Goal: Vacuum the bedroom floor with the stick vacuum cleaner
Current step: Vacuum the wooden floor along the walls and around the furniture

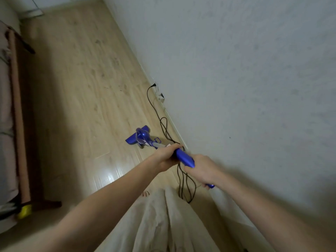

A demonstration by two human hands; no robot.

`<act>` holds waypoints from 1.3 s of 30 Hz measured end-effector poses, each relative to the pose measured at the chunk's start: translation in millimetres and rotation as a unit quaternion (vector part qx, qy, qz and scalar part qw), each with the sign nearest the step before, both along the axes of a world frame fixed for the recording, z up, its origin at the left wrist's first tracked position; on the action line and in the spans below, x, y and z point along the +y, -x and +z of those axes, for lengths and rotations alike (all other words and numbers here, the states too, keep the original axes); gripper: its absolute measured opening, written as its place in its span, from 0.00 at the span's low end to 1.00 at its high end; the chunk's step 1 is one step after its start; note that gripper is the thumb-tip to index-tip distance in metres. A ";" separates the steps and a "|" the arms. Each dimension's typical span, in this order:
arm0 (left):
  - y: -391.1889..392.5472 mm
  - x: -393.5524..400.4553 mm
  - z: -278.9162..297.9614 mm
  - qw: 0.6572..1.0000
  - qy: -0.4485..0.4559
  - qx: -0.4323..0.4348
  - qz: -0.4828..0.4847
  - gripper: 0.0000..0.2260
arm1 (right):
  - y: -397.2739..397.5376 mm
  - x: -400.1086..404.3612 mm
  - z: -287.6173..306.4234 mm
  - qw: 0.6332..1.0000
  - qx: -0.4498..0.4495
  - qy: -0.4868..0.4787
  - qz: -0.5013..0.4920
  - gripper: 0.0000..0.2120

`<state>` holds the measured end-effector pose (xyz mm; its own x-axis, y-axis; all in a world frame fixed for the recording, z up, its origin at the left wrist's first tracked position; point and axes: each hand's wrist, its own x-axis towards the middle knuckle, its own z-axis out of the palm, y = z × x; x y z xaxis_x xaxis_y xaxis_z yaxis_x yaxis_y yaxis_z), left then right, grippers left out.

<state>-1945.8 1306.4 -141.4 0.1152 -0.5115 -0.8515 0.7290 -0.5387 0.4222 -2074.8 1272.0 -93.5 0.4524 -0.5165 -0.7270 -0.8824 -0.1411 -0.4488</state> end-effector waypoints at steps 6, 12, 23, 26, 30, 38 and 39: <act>-29.5 8.3 -42.2 0.994 -0.061 -0.071 0.049 0.04 | -32.2 15.7 -57.8 0.995 -0.038 -0.081 -0.041 0.06; -71.3 14.5 -50.9 0.990 -0.062 -0.095 0.080 0.06 | -76.4 16.9 -69.0 0.986 -0.073 -0.139 -0.059 0.09; -86.0 57.6 -24.7 0.995 -0.044 -0.076 0.045 0.12 | -82.0 49.0 -28.1 0.983 -0.079 -0.167 -0.023 0.11; -72.6 71.1 -8.2 0.998 -0.012 -0.048 0.043 0.10 | -67.9 54.7 -2.4 0.981 -0.080 -0.177 -0.009 0.11; -46.3 85.4 6.0 0.998 0.019 -0.009 0.058 0.09 | -43.8 57.9 30.4 0.986 -0.060 -0.153 0.027 0.10; 5.0 95.9 -0.4 0.995 0.034 -0.002 0.093 0.10 | -3.0 79.1 33.3 0.997 -0.035 -0.036 0.050 0.08; 10.4 95.9 -3.7 0.994 0.043 0.000 0.098 0.10 | 1.2 80.4 28.8 0.998 -0.036 -0.025 0.046 0.08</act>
<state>-1956.2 1402.3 -145.1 0.2189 -0.5508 -0.8054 0.8165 -0.3486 0.4603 -2076.0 1352.4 -64.7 0.5478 -0.4339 -0.7153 -0.8323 -0.1964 -0.5183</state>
